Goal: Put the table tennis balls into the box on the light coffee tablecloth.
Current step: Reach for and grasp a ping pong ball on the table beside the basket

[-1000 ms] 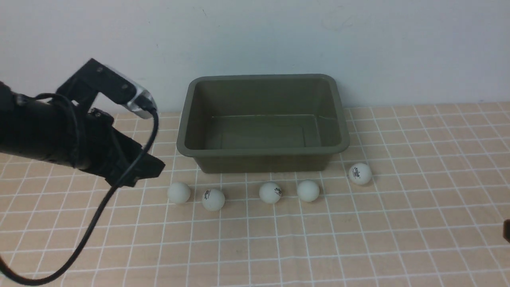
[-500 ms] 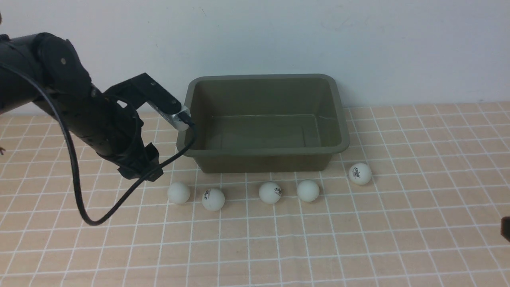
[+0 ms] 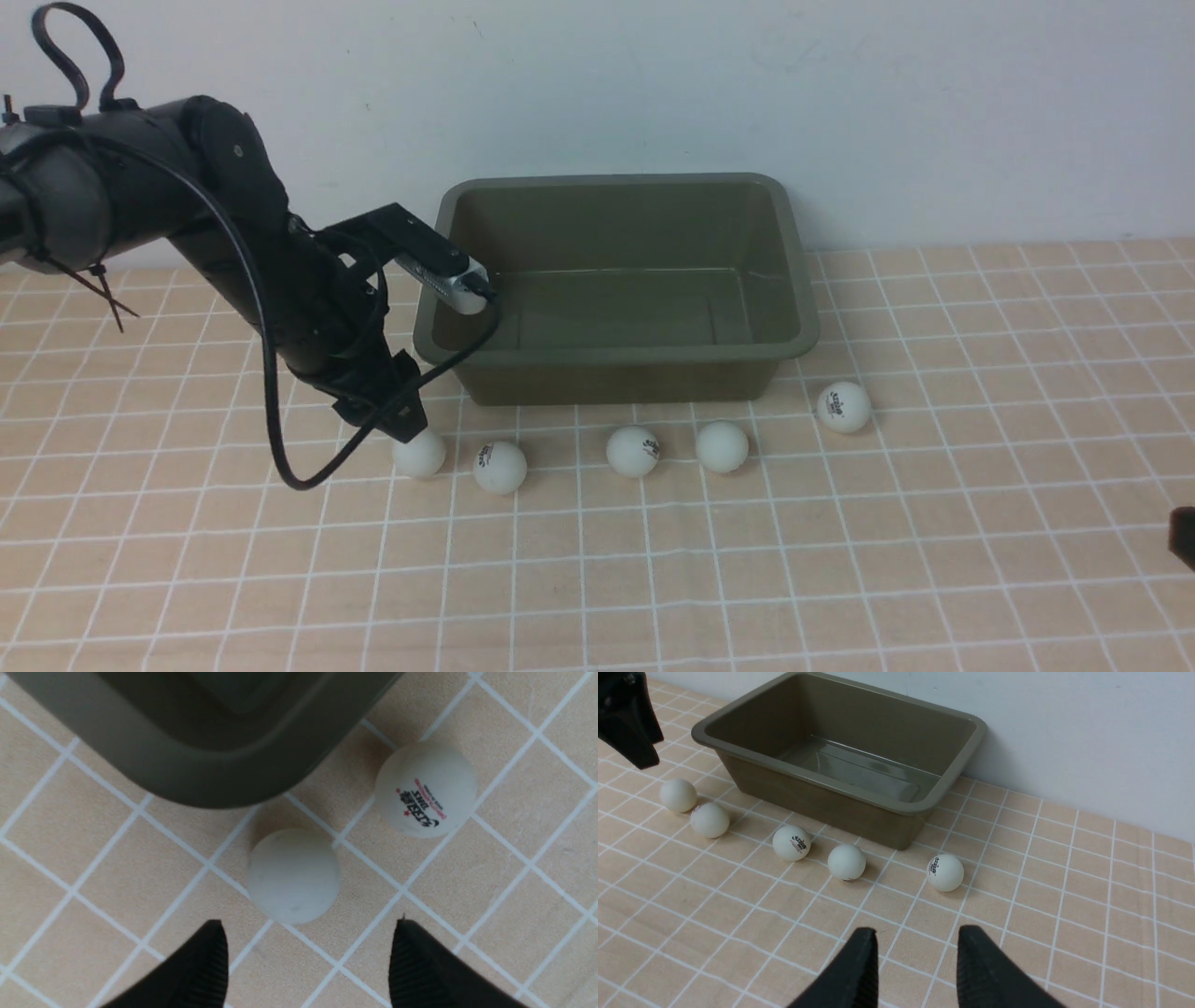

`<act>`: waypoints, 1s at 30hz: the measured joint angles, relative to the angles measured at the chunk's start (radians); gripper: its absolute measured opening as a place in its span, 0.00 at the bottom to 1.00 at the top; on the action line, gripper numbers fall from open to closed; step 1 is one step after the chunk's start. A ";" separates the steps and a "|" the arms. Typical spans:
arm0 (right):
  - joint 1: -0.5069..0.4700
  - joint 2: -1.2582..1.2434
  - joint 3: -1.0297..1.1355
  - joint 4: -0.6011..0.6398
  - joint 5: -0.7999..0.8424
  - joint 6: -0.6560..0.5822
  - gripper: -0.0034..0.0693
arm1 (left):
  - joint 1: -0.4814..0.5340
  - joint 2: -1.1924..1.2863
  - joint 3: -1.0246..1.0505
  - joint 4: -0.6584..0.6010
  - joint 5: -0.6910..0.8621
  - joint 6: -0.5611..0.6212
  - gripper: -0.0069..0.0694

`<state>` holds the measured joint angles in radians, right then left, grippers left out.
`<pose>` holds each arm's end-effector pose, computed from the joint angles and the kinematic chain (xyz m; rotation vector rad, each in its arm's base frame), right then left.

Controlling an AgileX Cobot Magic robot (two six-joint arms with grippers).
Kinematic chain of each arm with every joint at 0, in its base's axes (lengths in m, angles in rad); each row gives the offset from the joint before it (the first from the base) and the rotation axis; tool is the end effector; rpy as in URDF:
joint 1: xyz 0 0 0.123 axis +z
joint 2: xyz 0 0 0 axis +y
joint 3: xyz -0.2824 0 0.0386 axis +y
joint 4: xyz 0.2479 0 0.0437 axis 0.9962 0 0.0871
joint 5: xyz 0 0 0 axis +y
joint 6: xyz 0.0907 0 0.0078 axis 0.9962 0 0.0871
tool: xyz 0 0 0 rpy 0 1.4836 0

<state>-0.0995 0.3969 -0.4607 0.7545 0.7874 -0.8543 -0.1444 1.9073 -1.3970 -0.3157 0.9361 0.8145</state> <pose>0.0736 0.0371 0.2903 -0.4755 1.9406 0.2834 0.3805 -0.0784 0.2081 1.1035 2.6185 -0.2707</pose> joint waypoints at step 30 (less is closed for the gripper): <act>0.000 0.000 0.000 0.022 0.014 0.000 0.36 | -0.025 0.108 -0.079 0.105 0.055 -0.024 0.51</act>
<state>-0.0995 0.3969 -0.4607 0.7767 0.8014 -0.8543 -0.1690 2.0152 -1.4759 -0.2110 0.9909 0.7908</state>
